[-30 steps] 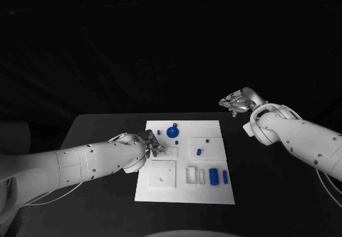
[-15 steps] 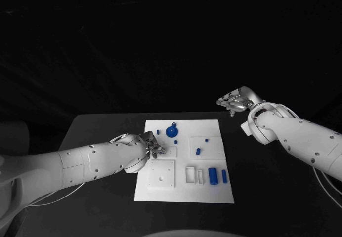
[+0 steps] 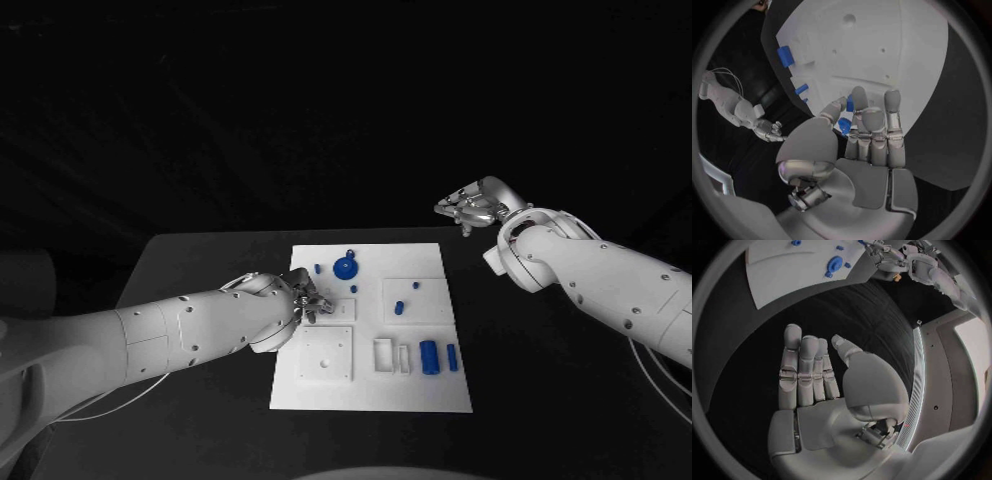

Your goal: Assemble the parts on the task board

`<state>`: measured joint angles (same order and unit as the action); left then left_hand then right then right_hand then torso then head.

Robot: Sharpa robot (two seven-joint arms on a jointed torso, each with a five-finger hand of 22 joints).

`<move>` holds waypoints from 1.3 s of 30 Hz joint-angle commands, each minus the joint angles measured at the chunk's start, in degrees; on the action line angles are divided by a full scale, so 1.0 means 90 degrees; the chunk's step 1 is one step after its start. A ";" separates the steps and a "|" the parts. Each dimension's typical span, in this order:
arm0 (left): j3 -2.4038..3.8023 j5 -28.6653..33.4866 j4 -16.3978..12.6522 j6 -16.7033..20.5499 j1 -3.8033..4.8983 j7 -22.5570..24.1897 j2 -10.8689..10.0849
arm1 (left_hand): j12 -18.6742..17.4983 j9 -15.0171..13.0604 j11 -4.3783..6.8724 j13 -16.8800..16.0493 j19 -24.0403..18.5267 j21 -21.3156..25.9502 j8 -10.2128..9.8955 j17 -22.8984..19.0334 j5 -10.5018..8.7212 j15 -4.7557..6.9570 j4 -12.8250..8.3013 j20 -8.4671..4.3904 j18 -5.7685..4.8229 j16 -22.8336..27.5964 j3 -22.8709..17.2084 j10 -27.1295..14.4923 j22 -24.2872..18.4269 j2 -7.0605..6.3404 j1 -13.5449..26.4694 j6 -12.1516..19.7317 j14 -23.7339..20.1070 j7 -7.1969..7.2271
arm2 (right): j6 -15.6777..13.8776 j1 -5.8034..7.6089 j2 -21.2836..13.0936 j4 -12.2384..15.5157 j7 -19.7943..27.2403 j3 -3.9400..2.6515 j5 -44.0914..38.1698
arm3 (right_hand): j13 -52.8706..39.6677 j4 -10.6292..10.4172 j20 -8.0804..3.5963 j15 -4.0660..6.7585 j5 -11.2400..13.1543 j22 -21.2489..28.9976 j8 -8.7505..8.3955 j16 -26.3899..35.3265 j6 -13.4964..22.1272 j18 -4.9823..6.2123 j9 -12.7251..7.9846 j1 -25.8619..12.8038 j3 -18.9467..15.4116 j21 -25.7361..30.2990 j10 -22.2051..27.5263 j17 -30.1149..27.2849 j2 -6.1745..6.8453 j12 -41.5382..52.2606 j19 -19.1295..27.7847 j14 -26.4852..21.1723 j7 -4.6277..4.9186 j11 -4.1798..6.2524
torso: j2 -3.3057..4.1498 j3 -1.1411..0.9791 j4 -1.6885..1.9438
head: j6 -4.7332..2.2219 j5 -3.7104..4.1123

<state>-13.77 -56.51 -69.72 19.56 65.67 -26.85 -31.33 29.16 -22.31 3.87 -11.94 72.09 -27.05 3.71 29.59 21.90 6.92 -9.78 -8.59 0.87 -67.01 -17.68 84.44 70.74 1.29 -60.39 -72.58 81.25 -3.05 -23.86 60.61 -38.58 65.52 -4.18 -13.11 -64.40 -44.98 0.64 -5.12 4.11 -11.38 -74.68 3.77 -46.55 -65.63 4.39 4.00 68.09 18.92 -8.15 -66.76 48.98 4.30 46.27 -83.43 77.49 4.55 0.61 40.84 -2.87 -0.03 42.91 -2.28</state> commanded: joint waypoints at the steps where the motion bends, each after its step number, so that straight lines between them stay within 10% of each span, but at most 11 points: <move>1: 0.0003 -0.0074 0.0002 0.0028 -0.0010 -0.0005 0.0013 | 0.0006 -0.0042 0.0080 0.0001 0.0040 0.0018 0.0020 -0.0006 0.0000 0.0082 -0.0225 -0.0014 -0.0053 -0.0005 -0.0224 0.0264 0.0006 0.0094 -0.0103 -0.0733 0.0008 0.0476 | 0.0071 0.0004 0.0008 -0.0007 0.0061 -0.0005 0.0036 | 0.0011 0.0010 0.0019 -0.0020 -0.0028 -0.0010 -0.0019 -0.0041 0.0054 0.0077 -0.0010 -0.0051 -0.0044 0.0053 0.0041 -0.0011 0.0002 0.0036 -0.0052 -0.0040 0.0007 0.0015 | 0.0001 0.0003 0.0004 | -0.0005 0.0003; 39: 0.0006 -0.0068 0.0075 0.0035 -0.0009 -0.0039 0.0099 | 0.0030 -0.0061 0.0086 -0.0018 0.0112 0.0188 0.0022 -0.0020 -0.0002 0.0083 -0.0225 -0.0016 -0.0062 -0.0043 -0.0234 0.0265 0.0223 0.0098 -0.0111 -0.0741 0.0006 0.0480 | 0.0128 0.0003 0.0036 -0.0050 0.0029 -0.0004 0.0043 | 0.0017 -0.0003 0.0018 -0.0019 -0.0067 -0.0037 -0.0020 -0.0047 0.0060 0.0078 -0.0010 -0.0060 -0.0092 0.0101 0.0044 -0.0018 -0.0016 0.0041 -0.0078 -0.0040 0.0008 0.0015 | 0.0003 0.0007 0.0004 | -0.0052 0.0024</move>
<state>-13.74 -56.89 -69.05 20.17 65.66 -27.24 -30.60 29.16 -22.78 3.76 -12.03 72.71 -25.50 3.72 29.49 21.69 6.92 -9.86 -8.80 0.86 -67.00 -17.60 84.34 72.70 1.30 -60.39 -72.58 81.25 -3.05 -23.28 60.61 -38.31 65.11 -4.17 -13.11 -64.14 -44.92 0.47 -4.92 4.11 -11.60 -74.94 3.77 -46.76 -65.46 4.39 4.00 68.09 18.43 -7.50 -66.76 48.87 4.30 46.27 -83.64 77.49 4.72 0.61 40.87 -2.81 -0.03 42.45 -2.19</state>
